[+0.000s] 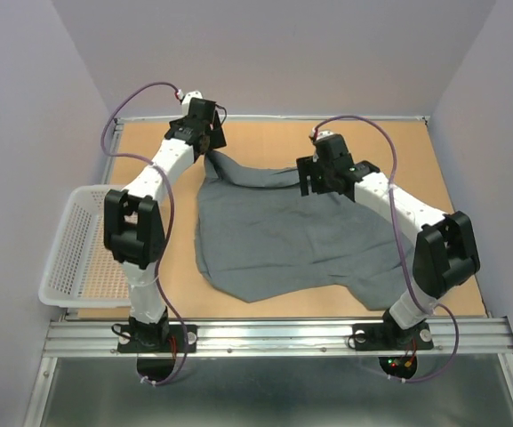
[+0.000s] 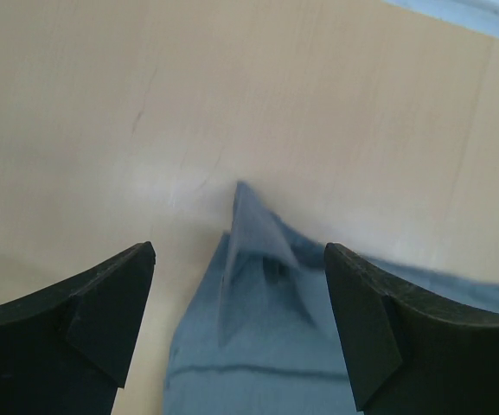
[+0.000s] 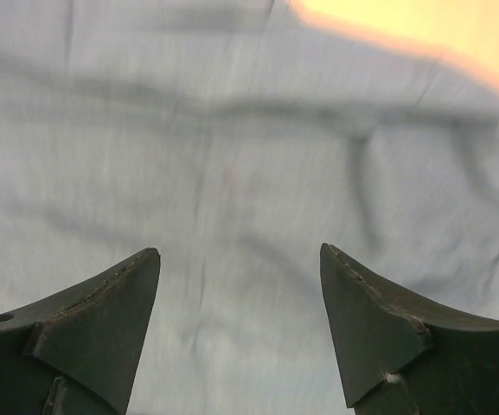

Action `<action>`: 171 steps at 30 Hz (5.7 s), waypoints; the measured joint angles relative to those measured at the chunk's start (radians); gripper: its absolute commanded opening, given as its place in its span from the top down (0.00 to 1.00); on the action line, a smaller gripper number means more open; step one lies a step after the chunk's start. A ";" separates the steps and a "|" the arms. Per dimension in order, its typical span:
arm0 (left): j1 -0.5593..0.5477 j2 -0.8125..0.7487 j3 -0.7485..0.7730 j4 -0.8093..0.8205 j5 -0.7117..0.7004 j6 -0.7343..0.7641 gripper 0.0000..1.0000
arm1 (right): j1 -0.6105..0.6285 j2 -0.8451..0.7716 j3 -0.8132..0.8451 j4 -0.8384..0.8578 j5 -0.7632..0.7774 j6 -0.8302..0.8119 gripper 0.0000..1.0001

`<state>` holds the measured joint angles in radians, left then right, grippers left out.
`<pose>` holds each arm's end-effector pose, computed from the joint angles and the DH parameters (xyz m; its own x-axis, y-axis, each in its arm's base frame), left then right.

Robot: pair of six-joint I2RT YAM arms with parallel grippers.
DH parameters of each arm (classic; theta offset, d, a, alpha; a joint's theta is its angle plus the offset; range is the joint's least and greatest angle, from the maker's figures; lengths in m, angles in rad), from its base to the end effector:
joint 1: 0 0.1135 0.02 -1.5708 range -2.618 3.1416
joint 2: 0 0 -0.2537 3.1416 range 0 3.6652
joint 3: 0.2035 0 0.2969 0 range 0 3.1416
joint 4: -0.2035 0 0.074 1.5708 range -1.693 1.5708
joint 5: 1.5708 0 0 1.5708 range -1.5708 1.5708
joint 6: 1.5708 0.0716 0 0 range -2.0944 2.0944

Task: Fold and stack the long sleeve shirts
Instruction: Flatten the shirt out

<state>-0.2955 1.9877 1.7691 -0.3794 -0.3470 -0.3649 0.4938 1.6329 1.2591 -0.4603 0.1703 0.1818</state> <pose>0.5202 -0.1329 0.2614 -0.5049 -0.1971 -0.8404 -0.1875 0.9754 -0.1161 0.3804 0.1910 0.2093 -0.7078 -0.1786 -0.6835 -0.2429 0.9701 -0.0020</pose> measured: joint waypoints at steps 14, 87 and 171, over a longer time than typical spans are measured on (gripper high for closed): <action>-0.238 -0.462 -0.489 0.059 0.108 0.008 0.09 | -0.088 0.375 0.404 0.012 -0.151 -0.372 0.23; -0.219 -0.185 -0.614 0.069 0.219 -0.036 0.07 | -0.303 -0.209 -0.255 -0.048 -0.036 0.242 0.13; -0.044 -0.676 -0.888 -0.076 0.415 -0.297 0.14 | -0.520 -0.342 -0.404 -0.102 -0.045 0.301 0.11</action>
<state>-0.3393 1.3117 0.8806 -0.4557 0.0685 -0.6617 -0.0265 1.2907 0.8555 -0.5625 0.1257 0.4831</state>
